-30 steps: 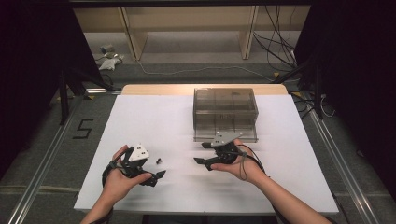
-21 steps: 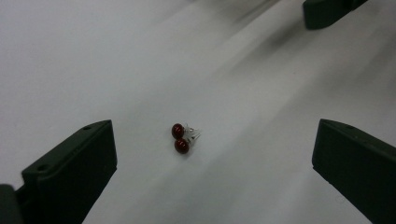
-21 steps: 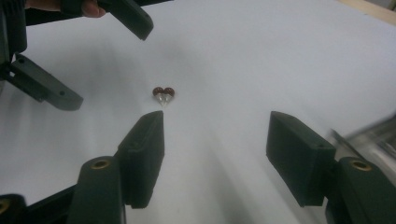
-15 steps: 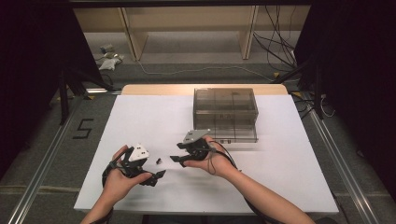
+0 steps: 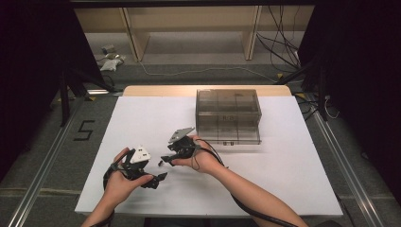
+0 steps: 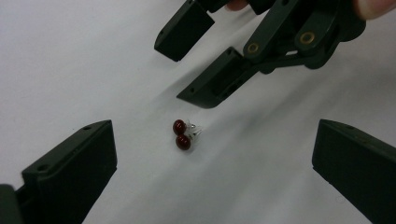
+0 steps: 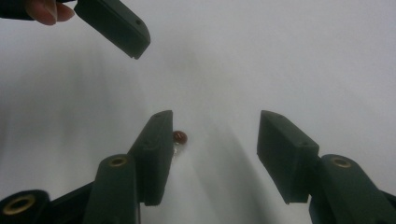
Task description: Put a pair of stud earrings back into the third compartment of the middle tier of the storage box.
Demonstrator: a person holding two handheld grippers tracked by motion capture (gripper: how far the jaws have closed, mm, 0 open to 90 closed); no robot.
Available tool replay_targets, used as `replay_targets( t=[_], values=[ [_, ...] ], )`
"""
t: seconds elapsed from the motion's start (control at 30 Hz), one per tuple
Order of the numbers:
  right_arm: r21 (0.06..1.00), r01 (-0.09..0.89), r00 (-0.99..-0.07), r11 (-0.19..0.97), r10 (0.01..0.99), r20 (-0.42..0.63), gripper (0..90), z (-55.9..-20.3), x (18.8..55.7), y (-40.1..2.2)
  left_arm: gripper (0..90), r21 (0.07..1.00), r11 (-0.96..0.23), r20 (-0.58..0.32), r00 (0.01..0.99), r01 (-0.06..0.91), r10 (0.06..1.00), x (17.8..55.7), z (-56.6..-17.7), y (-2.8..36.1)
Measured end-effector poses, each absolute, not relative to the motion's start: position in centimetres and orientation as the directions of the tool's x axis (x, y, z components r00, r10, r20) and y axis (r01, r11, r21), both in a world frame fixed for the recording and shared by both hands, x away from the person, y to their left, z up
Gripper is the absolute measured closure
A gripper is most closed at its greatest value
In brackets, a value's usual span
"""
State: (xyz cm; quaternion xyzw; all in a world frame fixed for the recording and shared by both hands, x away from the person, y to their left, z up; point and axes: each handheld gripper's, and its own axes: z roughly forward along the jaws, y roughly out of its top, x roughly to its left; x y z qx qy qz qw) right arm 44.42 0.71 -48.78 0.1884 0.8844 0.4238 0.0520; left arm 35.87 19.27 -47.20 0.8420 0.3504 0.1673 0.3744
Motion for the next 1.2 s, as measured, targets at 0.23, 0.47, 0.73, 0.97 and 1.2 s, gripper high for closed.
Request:
replay_targets(
  t=[0.23, 0.47, 0.73, 0.97, 1.2],
  values=[
    [0.762, 0.291, -0.927, 0.578, 0.369, 0.074, 48.6, -49.0, 44.5, 1.7, 0.0, 0.748, -0.472, 0.018, 0.697, 0.466, 0.717, 35.8, -47.2, 19.3],
    [0.75, 0.285, -0.929, 0.596, 0.364, 0.064, 50.1, -49.4, 44.5, 2.2, 0.1, 0.75, -0.472, 0.018, 0.698, 0.464, 0.716, 35.8, -47.2, 19.3],
    [0.74, 0.304, -0.924, 0.6, 0.375, 0.075, 52.1, -49.6, 44.8, 2.1, 0.0, 0.749, -0.474, 0.021, 0.699, 0.463, 0.715, 35.9, -47.2, 19.3],
    [0.748, 0.287, -0.93, 0.599, 0.36, 0.069, 53.5, -49.5, 44.6, 2.5, 0.1, 0.748, -0.474, 0.02, 0.698, 0.464, 0.716, 35.8, -47.2, 19.3],
    [0.731, 0.281, -0.933, 0.622, 0.357, 0.055, 54.8, -49.7, 44.6, 2.7, 0.0, 0.749, -0.473, 0.02, 0.698, 0.464, 0.716, 35.8, -47.2, 19.3]
  ],
)
